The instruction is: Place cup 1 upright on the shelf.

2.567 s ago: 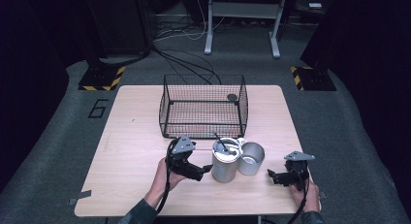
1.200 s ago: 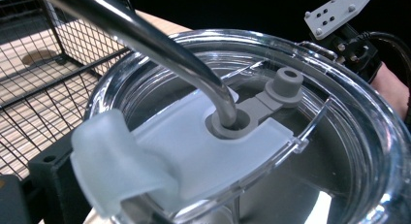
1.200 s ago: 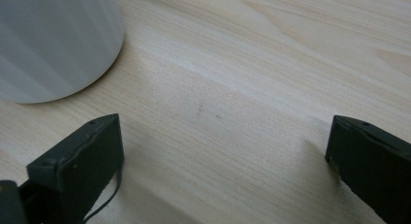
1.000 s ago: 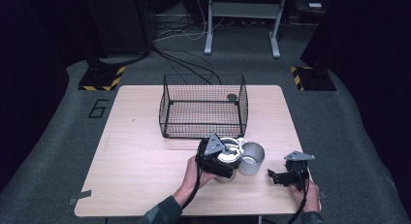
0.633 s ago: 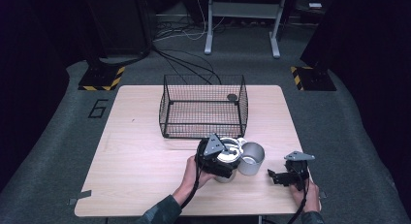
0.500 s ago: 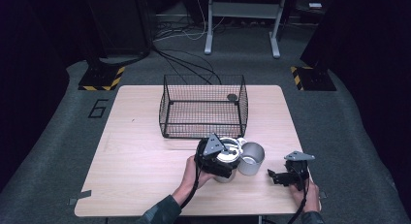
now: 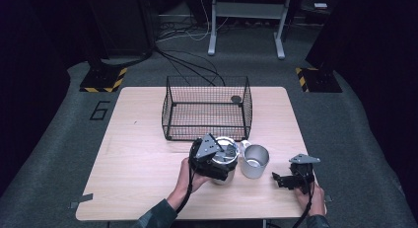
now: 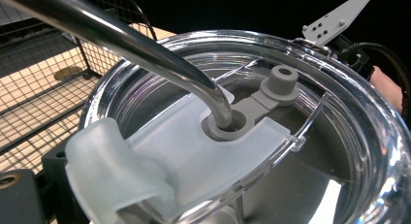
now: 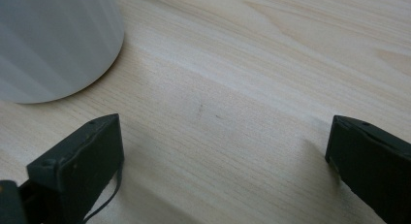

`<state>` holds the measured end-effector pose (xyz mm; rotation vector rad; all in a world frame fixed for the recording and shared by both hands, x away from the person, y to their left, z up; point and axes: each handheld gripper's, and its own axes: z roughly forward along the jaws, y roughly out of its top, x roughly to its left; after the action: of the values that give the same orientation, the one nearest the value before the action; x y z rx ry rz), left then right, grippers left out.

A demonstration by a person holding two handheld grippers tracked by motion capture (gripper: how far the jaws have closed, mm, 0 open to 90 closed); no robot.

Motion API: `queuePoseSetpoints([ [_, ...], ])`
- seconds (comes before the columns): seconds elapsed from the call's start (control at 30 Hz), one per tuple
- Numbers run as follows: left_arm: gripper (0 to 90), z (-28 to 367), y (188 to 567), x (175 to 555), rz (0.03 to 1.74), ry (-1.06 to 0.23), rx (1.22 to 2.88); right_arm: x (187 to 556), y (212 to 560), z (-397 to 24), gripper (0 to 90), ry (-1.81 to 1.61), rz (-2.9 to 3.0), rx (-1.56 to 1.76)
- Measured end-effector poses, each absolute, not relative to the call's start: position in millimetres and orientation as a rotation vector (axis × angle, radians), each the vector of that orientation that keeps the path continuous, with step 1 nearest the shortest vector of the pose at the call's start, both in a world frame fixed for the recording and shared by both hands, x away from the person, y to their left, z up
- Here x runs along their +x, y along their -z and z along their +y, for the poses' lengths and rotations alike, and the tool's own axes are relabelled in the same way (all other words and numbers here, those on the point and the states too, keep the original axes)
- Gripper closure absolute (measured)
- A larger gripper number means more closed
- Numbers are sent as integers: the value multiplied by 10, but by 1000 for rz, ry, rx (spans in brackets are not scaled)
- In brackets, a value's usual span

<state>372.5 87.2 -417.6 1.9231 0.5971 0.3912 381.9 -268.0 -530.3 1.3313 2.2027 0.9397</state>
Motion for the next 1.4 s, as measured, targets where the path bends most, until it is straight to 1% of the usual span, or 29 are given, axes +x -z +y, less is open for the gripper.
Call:
queuePoseSetpoints([
  [0.3, 38, 1056, 4083, 3714, 629, -382, 1901, 3819, 5303, -2681, 0, -939, 2203, 1330],
  [0.43, 39, 1146, 4018, 3725, 627, -400, 1919, 3819, 5303, -2680, 0, -940, 2202, 1332],
  [0.73, 39, 1316, 3901, 3773, 645, -430, 1902, 3819, 5303, -2682, 0, -938, 2204, 1330],
  [1.4, 39, 1589, 3650, 3871, 675, -445, 1874, 3819, 5303, -2680, 0, -940, 2202, 1332],
])
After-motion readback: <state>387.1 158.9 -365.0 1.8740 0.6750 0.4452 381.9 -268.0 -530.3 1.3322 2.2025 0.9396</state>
